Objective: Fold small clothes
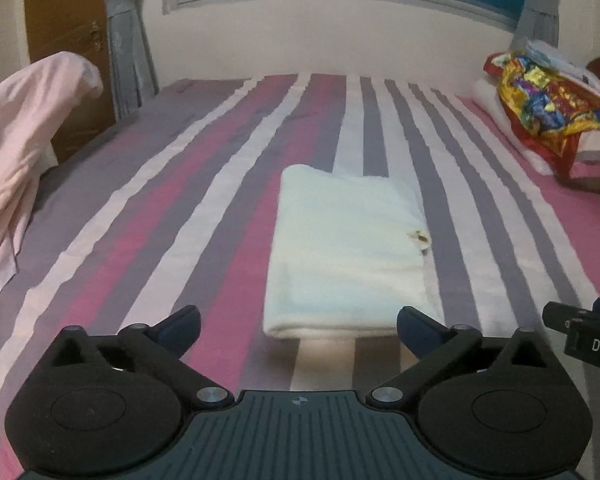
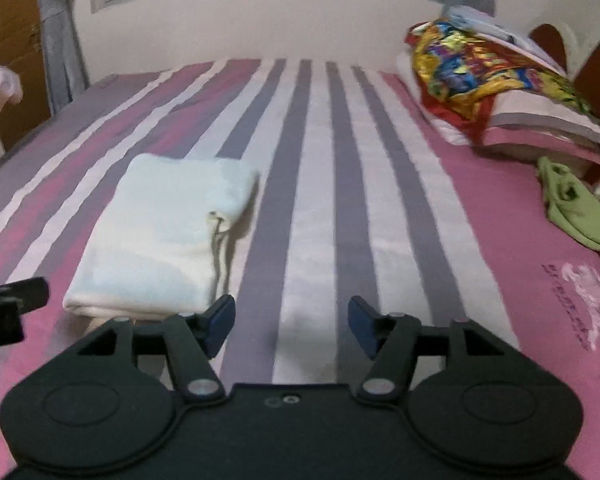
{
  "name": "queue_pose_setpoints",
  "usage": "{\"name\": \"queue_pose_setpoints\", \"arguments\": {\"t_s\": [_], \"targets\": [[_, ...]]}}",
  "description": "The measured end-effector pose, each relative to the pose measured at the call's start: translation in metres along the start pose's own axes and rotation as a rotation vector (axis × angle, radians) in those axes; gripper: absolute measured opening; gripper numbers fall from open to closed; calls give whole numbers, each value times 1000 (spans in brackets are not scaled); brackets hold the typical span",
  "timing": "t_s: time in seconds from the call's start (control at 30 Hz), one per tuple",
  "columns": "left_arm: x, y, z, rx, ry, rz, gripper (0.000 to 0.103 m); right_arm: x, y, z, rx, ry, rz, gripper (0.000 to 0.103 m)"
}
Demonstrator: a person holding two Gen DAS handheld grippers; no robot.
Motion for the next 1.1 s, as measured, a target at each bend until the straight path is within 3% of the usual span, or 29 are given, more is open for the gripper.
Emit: {"name": "queue_pose_setpoints", "arguments": {"t_s": [0.33,0.77,1.1], "targets": [[-10,69,11,-5,-49,103,103,-19,51,0,8,-31,30,71],[-19,111,1,62,5,91,103,-31,101,3,8,-69,71,73],[-29,123,-4,36,-9,53,103,-37,119,-12,34,-52,77,75]]}}
Point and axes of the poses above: each gripper's, at about its wrist camera, not at the fingertips, and y roughly against the way its jaws point, z to its right, x to its top, the point moved 5 cm from there along -y, roughly the way its jaws point, and after that the axes turned 12 degrees about y, right-handed, at the moved point
